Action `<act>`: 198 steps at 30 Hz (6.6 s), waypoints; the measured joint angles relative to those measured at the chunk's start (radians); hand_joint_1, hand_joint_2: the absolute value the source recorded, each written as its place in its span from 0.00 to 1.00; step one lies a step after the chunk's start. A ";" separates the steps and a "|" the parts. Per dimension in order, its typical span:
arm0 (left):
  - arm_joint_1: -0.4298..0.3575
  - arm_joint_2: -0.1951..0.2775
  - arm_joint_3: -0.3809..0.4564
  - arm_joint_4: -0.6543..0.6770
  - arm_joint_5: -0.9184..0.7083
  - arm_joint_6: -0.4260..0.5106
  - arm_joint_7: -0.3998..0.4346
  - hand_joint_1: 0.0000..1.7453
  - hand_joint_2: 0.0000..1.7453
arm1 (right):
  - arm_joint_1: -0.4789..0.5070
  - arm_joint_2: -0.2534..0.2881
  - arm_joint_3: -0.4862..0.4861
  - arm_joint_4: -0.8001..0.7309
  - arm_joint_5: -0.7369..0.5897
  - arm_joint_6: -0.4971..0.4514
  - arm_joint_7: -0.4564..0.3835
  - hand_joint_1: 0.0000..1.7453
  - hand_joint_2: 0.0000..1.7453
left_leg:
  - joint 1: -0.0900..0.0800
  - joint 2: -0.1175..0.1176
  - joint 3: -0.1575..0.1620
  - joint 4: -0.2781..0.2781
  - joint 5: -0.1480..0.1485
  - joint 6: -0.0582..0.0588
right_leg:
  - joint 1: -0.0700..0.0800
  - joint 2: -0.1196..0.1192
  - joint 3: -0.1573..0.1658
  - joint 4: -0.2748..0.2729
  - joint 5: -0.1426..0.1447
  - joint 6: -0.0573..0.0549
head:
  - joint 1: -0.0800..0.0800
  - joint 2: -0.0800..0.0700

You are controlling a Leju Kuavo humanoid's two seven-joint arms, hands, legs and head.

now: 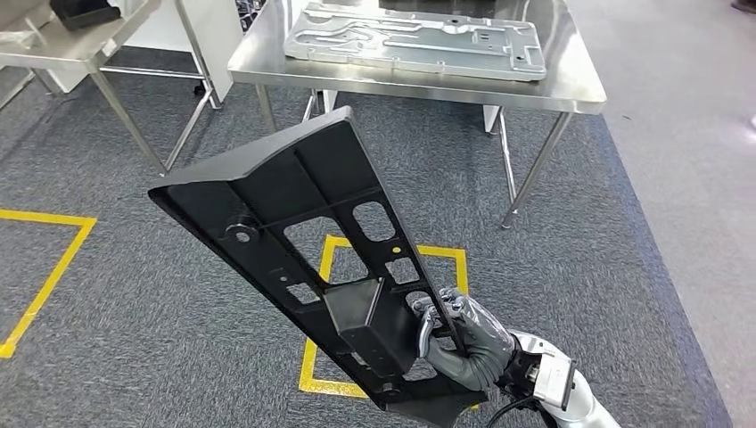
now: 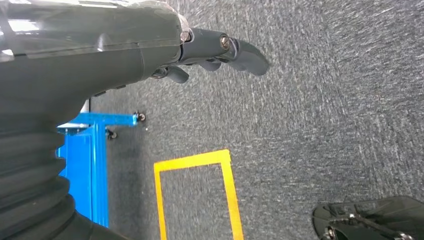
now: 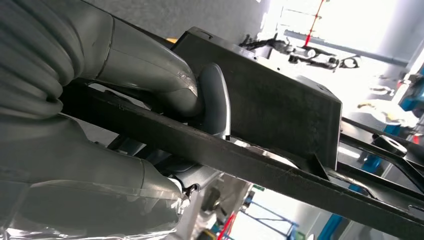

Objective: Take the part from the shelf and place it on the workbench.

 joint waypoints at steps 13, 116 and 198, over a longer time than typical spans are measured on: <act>-0.003 0.001 0.000 0.000 -0.002 0.009 -0.008 0.00 1.00 | 0.002 0.000 0.005 -0.002 0.009 -0.015 -0.010 1.00 1.00 | -0.005 0.019 0.012 0.013 -0.031 -0.043 | 0.008 -0.017 0.156 -0.288 0.111 -0.039 | 0.000 0.000; 0.012 0.002 0.012 0.000 -0.010 -0.003 -0.027 0.00 1.00 | 0.040 -0.002 0.017 -0.040 0.074 -0.082 -0.024 1.00 1.00 | -0.018 0.004 -0.116 0.063 0.062 -0.033 | 0.015 -0.006 0.247 -0.272 0.030 -0.042 | -0.001 0.000; -0.003 0.017 -0.032 0.007 -0.032 -0.020 -0.085 0.00 0.00 | -1.061 0.202 0.441 1.448 1.149 -0.595 0.362 0.00 0.00 | -0.009 0.003 -0.092 0.101 -0.013 -0.038 | 0.022 -0.017 0.092 -0.272 0.173 -0.054 | 0.001 0.000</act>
